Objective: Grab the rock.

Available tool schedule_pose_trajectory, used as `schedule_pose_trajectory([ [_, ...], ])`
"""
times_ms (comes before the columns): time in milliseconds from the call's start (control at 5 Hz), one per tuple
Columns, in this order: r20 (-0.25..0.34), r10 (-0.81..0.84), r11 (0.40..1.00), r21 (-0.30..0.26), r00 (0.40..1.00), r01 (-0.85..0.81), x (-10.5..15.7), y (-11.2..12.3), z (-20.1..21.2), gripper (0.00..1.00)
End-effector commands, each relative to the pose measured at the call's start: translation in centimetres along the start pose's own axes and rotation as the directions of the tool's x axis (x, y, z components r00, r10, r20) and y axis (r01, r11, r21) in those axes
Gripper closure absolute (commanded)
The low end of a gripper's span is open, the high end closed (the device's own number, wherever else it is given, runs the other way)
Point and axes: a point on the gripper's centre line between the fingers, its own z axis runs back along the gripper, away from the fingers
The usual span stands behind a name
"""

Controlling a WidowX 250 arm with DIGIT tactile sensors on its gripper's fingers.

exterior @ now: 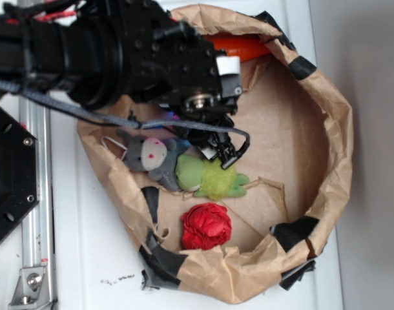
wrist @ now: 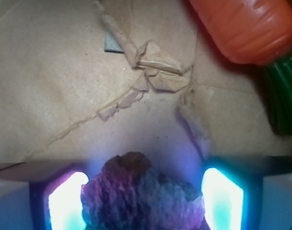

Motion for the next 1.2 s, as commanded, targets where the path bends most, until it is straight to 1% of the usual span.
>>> schedule_pose_trajectory([
  [0,0.071,-0.088,0.996,-0.021,0.994,0.089,0.3,-0.4,2.0,1.0],
  [200,0.087,-0.104,0.994,-0.015,0.991,0.106,0.3,-0.3,2.5,1.0],
  [400,0.164,-0.25,0.967,-0.009,0.954,0.255,1.1,-0.8,6.4,1.0],
  [600,0.255,-0.324,0.943,0.016,0.911,0.331,1.9,-2.2,11.5,1.0],
  [800,0.278,-0.369,0.927,0.044,0.887,0.372,2.6,-3.0,16.4,1.0],
  [1000,0.269,-0.424,0.898,0.007,0.865,0.439,3.6,-3.1,19.5,1.0],
])
